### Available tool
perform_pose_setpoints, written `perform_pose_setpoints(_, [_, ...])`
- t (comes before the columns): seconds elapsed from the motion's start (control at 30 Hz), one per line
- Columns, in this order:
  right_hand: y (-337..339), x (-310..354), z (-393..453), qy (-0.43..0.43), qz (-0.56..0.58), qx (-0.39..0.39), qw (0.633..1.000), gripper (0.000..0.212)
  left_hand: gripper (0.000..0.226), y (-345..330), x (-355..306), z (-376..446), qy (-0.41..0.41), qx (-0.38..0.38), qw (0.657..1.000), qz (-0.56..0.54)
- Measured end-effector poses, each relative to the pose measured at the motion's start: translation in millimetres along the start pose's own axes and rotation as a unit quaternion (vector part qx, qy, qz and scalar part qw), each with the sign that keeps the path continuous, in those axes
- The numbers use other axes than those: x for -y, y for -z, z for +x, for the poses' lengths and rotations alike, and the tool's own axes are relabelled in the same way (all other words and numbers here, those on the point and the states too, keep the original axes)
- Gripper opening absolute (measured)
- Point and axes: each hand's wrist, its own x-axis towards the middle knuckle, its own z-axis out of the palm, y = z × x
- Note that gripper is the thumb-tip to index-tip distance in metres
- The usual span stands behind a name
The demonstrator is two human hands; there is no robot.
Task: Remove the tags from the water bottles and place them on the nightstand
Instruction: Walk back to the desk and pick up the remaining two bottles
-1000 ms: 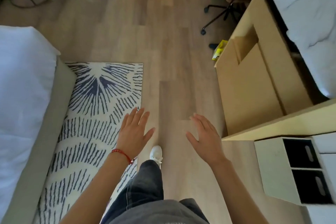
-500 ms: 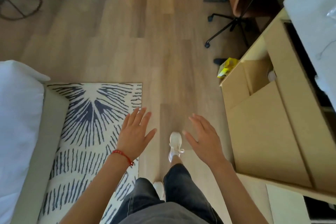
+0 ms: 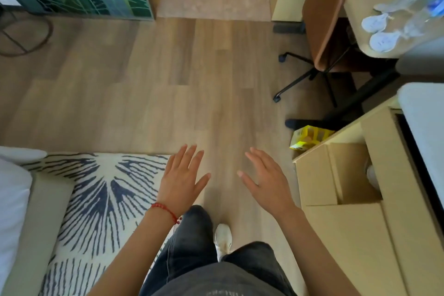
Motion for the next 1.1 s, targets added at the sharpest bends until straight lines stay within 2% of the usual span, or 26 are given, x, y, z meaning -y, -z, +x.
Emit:
perform_pose_setpoints(0.33, [33,-24,215,-0.038,-0.010,-0.003,0.999,0.054,0.056,23,50,235,-0.027,0.014,0.999,0.009])
perform_pose_setpoints(0.6, [90,-38,369,-0.067,0.001,-0.056,0.996,0.054,0.056,67,63,415,-0.078,0.015,0.996,0.031])
perform_pose_setpoints(0.87, [139,-101,490,-0.082,0.006,-0.068,0.994,0.051,0.054,60,26,564,-0.100,0.009,0.995,0.020])
perform_pose_setpoints(1.1, [208,-159,589,-0.087,-0.003,-0.072,0.994,0.052,0.059,68,-25,688,-0.131,0.030,0.990,0.037])
